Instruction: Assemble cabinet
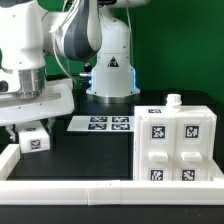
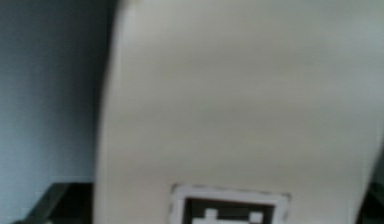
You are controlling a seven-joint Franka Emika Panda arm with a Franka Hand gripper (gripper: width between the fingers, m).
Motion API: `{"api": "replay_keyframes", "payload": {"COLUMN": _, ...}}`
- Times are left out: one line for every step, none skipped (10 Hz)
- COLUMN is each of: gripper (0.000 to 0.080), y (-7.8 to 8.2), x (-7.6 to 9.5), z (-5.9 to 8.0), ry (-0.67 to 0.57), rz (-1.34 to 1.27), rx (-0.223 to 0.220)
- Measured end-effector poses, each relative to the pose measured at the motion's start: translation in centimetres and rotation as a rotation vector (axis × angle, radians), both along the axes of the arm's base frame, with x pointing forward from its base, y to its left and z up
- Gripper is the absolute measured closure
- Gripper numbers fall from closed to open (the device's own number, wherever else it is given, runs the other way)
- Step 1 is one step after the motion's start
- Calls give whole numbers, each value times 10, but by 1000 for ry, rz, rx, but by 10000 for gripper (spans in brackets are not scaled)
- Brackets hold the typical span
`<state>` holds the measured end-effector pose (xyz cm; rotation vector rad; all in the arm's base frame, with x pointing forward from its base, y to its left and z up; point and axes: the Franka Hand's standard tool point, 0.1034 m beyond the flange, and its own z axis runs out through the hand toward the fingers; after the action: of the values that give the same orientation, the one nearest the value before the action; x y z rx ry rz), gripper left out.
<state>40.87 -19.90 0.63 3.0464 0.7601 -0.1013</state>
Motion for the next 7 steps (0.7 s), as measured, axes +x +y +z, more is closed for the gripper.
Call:
{"api": "replay_keyframes", "payload": {"gripper": 257, "y": 1, "x": 0, "z": 0, "ry": -6, "rz": 2, "rx": -3}}
{"api": "replay_keyframes", "payload": {"gripper": 253, "y": 3, "x": 0, "z": 0, "ry": -8, "rz": 5, "rx": -4}}
{"api": "replay_keyframes", "payload": {"gripper": 253, "y": 7, "x": 0, "z": 1, "ry": -7, "rz": 8, "rx": -3}}
{"api": "replay_keyframes", "payload": {"gripper": 253, "y": 18, "x": 2, "z": 7, "ry": -13, "rz": 4, "rx": -2}}
{"api": "replay_keyframes", "payload": {"gripper": 253, "y": 37, "x": 6, "z": 20, "ry": -29, "rz": -10, "rx": -2}}
{"api": "replay_keyframes", "payload": {"gripper": 253, "y": 59, "x": 12, "z": 35, "ry": -47, "rz": -26, "rx": -4}}
{"api": "replay_keyframes", "payload": {"gripper": 253, "y": 82, "x": 18, "z": 51, "ry": -40, "rz": -39, "rx": 3}}
